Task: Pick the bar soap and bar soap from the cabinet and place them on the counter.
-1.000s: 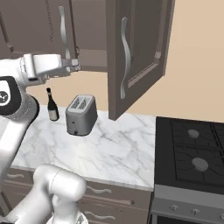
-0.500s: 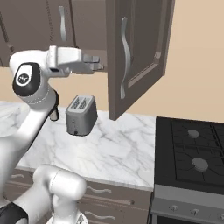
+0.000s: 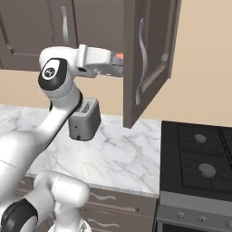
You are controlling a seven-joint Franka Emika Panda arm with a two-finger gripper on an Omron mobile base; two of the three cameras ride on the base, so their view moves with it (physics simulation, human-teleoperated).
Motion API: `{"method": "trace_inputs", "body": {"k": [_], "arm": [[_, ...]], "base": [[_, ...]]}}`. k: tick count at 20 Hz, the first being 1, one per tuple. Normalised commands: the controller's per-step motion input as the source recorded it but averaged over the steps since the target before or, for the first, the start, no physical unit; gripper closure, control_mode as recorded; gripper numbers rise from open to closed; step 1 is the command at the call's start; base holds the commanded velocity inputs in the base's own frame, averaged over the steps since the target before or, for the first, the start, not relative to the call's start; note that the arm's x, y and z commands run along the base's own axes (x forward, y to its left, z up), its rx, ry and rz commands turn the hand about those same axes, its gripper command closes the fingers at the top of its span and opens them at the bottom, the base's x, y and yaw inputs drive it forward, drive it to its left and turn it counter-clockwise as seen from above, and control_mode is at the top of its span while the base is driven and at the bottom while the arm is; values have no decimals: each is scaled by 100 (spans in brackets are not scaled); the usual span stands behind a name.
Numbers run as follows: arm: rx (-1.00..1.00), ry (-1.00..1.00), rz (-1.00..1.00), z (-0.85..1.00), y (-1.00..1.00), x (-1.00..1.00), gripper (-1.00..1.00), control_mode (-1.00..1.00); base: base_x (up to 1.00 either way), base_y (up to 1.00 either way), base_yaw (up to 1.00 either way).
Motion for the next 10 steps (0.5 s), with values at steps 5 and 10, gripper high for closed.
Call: {"method": "trace_inputs", "body": {"k": [5, 10], "arm": [[5, 0, -13, 0, -57, 0, -100, -100], [7, 0, -6, -2, -47, 7, -100, -100]], "base": [[0, 0, 0], [0, 0, 0]]}}
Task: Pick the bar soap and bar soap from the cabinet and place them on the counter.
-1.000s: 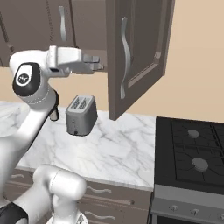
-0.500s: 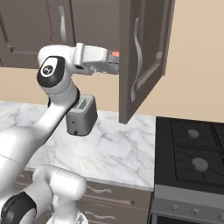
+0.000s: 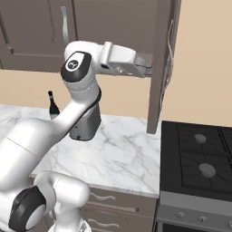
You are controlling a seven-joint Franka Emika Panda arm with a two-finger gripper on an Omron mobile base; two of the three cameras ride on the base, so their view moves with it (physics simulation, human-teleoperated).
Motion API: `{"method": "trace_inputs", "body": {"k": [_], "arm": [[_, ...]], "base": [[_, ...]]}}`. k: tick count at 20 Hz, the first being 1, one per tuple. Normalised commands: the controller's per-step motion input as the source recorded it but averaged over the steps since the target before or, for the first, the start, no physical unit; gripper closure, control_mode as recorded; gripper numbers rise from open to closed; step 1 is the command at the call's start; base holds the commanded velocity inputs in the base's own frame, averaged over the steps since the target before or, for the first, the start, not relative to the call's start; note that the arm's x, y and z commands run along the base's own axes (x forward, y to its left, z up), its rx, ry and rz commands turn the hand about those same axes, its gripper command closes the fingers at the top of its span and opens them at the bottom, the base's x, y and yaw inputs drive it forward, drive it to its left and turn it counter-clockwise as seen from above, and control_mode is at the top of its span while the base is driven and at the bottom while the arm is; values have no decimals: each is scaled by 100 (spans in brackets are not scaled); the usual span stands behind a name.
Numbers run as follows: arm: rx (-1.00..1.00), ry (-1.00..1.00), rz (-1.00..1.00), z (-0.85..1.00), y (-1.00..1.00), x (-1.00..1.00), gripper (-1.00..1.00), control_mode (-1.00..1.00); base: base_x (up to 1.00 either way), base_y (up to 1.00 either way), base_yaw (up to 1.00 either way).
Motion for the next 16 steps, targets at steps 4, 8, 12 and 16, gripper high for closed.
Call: {"method": "trace_inputs", "body": {"k": [4, 8, 12, 16], "arm": [[7, 0, 0, 0, -36, 5, -100, -100], [3, 0, 0, -2, -24, 1, -100, -100], [0, -5, 0, -7, -9, 3, -100, -100], [0, -7, 0, -7, -3, 3, -100, -100]], "base": [[0, 0, 0], [0, 0, 0], [0, 0, 0], [0, 0, 0]]}}
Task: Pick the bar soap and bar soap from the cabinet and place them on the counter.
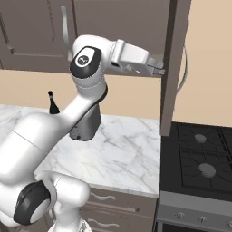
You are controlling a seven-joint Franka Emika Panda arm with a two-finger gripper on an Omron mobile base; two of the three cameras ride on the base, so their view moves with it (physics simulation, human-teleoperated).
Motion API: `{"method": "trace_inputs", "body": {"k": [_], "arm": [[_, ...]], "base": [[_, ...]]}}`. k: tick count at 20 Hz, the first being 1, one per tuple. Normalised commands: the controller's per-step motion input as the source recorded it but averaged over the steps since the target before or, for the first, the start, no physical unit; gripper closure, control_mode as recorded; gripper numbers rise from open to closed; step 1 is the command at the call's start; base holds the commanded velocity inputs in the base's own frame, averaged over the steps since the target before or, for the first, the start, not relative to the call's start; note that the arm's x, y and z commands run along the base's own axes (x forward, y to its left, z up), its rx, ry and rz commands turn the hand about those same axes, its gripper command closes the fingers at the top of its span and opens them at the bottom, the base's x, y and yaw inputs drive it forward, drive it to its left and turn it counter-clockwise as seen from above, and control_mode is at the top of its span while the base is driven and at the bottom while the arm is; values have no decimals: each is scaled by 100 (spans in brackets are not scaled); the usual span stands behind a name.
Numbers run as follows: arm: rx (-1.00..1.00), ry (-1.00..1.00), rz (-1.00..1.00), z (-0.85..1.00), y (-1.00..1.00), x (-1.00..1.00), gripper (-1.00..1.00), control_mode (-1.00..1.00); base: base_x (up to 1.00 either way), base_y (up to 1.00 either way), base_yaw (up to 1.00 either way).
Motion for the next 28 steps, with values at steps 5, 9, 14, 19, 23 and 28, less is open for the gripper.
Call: {"method": "trace_inputs", "body": {"k": [5, 9, 14, 19, 23, 28], "arm": [[0, -11, 3, -6, 13, 0, -100, -100], [0, -10, 4, 0, 39, 0, -100, -100], [0, -6, 7, 0, 54, 0, -100, -100], [0, -6, 14, 1, 53, -3, -100, -100], [0, -5, 27, 2, 45, -1, -100, -100], [1, -1, 34, 0, 44, 0, -100, -100]], "base": [[0, 0, 0], [0, 0, 0], [0, 0, 0], [0, 0, 0], [0, 0, 0], [0, 0, 0]]}}
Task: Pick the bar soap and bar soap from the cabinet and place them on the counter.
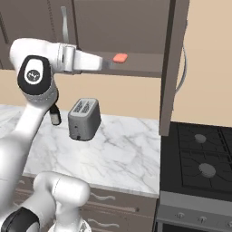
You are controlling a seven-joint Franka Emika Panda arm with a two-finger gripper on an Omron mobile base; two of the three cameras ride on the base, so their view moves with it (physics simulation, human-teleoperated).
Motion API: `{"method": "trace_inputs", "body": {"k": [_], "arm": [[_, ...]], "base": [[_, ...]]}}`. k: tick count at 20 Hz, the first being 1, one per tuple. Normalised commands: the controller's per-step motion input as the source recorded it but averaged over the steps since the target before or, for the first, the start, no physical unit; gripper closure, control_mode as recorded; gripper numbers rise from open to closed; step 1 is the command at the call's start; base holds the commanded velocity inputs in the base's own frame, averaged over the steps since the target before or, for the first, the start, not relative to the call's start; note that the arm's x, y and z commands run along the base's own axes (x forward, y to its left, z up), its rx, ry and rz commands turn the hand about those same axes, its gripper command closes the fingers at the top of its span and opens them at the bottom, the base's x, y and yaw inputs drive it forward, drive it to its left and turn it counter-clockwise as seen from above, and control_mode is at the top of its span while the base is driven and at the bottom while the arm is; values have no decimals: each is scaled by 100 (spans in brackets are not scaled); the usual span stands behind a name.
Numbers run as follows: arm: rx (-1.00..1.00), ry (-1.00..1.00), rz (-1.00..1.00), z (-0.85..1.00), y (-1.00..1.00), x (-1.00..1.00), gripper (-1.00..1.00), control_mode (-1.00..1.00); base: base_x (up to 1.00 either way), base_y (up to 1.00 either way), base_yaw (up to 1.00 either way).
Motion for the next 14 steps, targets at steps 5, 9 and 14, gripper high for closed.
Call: {"method": "trace_inputs", "body": {"k": [5, 9, 14], "arm": [[3, 0, 34, 0, 42, 0, -100, -100], [4, 0, 32, 0, 43, 1, -100, -100], [7, 1, 25, 4, 45, 19, -100, -100]], "base": [[0, 0, 0], [0, 0, 0], [0, 0, 0]]}}
